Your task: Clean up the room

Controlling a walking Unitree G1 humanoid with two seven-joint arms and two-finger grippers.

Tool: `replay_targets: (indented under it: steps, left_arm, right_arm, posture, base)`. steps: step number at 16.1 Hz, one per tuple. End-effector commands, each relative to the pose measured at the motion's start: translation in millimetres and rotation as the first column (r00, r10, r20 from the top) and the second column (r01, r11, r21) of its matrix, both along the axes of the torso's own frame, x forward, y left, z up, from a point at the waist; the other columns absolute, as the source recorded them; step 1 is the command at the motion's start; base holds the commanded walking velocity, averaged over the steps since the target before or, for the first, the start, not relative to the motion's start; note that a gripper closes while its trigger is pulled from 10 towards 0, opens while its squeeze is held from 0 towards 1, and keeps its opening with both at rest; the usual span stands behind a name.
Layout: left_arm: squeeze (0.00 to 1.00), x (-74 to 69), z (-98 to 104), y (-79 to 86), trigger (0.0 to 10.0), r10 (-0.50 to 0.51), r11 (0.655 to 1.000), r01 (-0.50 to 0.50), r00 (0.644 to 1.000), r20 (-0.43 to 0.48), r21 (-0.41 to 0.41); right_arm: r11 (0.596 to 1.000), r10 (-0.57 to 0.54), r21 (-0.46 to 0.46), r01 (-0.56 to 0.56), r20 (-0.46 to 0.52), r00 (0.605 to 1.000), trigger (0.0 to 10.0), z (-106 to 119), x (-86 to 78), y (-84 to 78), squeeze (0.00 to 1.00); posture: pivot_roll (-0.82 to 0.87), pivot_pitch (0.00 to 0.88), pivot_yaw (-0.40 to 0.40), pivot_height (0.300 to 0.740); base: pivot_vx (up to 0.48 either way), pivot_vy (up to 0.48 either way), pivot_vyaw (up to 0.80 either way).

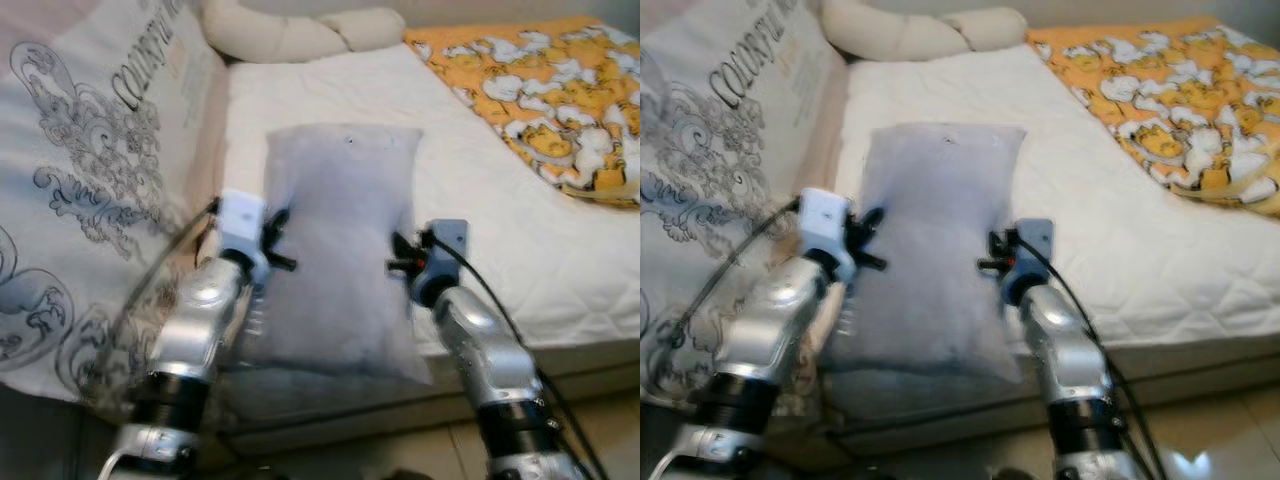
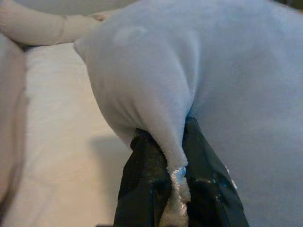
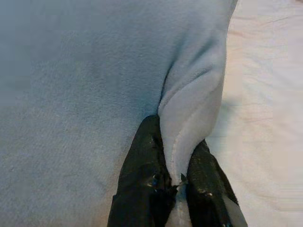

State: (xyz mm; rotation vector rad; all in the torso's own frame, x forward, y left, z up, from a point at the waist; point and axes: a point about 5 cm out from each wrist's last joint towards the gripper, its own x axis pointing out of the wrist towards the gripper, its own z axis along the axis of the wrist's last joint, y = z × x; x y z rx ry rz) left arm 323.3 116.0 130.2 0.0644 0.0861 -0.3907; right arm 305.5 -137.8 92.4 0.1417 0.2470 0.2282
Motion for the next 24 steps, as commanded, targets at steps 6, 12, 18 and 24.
replay_targets:
  steps: [6,12,18,24]
  left_arm:
    - [0.0,3.3,10,13.7,10.0,0.037,0.999,-0.038,0.998,0.045,0.022]
    - [0.0,4.5,10,12.3,10.0,0.031,0.999,-0.032,0.999,0.044,0.023]
    - [0.0,6.5,10,13.5,10.0,0.043,0.999,-0.044,0.998,0.042,0.022]
    - [0.0,6.8,10,14.1,10.0,0.049,0.999,-0.05,0.998,0.04,0.019]
  right_arm:
    - [1.0,-0.004,0.007,0.004,0.01,1.0,10.0,4,3.1,5.6,0.0]
    - [1.0,-0.003,-0.005,0.003,0.0,1.0,10.0,3,3.8,4.7,0.0]
    - [1.0,-0.007,-0.009,0.007,-0.005,1.0,10.0,3,4.4,3.5,0.0]
    - [1.0,-0.003,-0.004,0.003,-0.01,1.0,10.0,3,6.0,3.6,0.0]
  posture:
    - [0.0,0.0,0.039,0.74]
    - [0.0,0.0,0.043,0.74]
    - [0.0,0.0,0.035,0.74]
    - [0.0,0.0,0.032,0.74]
  base:
    - [0.324,0.0,0.27]
    - [0.324,0.0,0.0]
    - [0.323,0.0,0.0]
    - [0.324,0.0,0.0]
